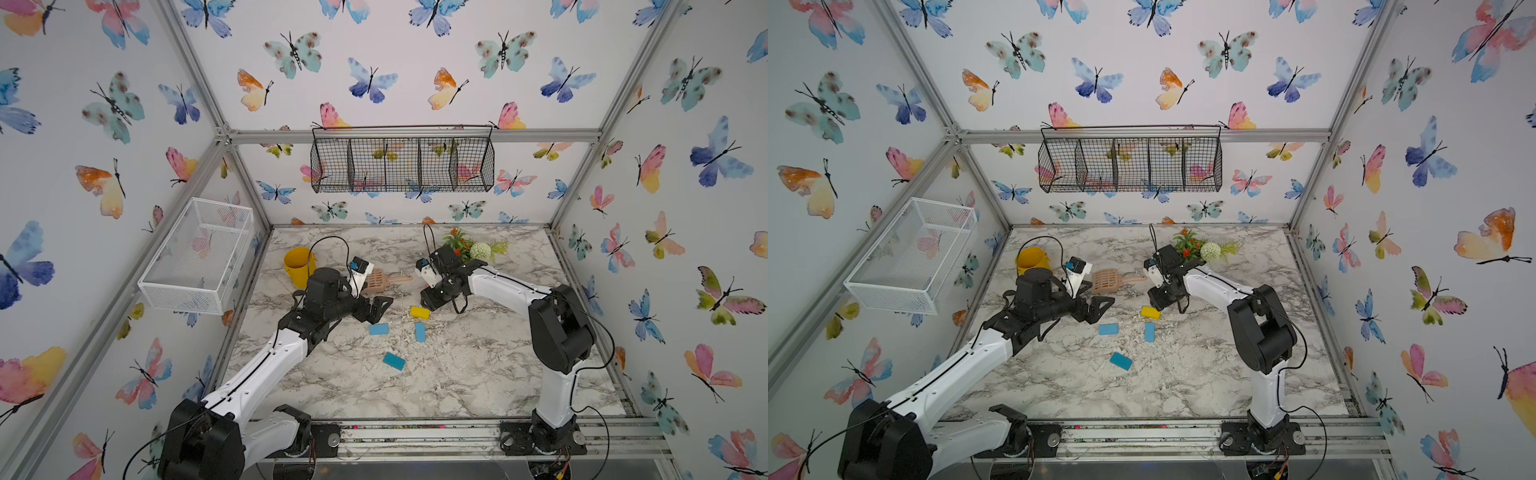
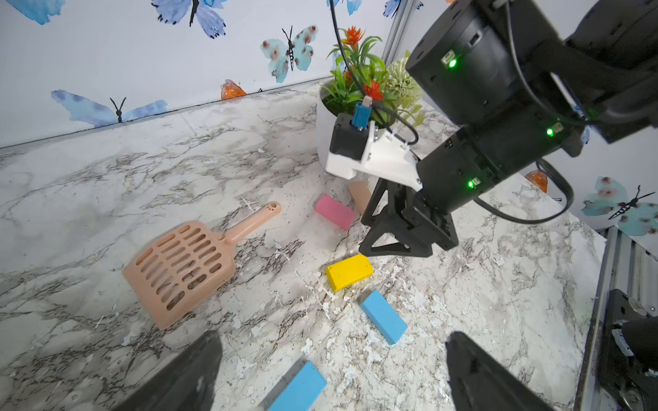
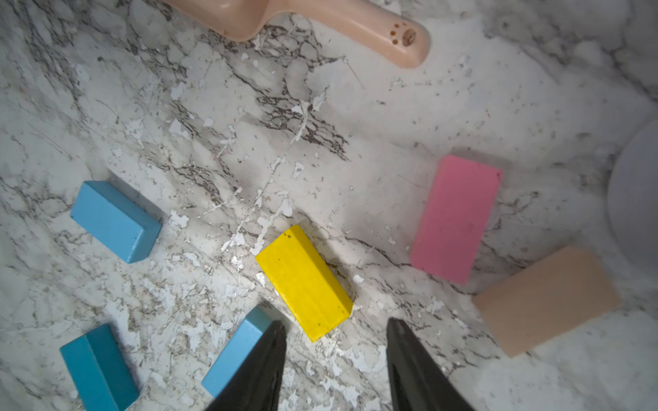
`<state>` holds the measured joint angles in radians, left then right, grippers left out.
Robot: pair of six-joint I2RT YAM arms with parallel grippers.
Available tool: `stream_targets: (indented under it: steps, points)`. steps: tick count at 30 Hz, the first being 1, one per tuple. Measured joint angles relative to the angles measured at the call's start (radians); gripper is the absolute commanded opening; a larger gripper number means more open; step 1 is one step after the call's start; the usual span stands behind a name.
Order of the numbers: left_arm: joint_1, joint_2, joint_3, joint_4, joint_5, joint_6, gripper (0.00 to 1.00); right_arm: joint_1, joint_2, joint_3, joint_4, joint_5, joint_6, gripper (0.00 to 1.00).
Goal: Assemble the letter c with building blocks
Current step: Assemble the building block at the center of the board.
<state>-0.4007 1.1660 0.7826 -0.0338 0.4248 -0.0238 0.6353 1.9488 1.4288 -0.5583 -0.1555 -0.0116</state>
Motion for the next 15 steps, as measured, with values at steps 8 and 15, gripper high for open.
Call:
stream_targets:
  steps: [8,15]
  points:
    - [0.055,0.111,0.073,-0.054,0.053,-0.050,0.98,0.071,0.082,0.040,-0.023,0.055,-0.043,0.56]
    - [0.060,0.106,0.074,-0.077,0.068,-0.048,0.98,0.098,0.125,0.082,-0.046,0.106,-0.053,0.51]
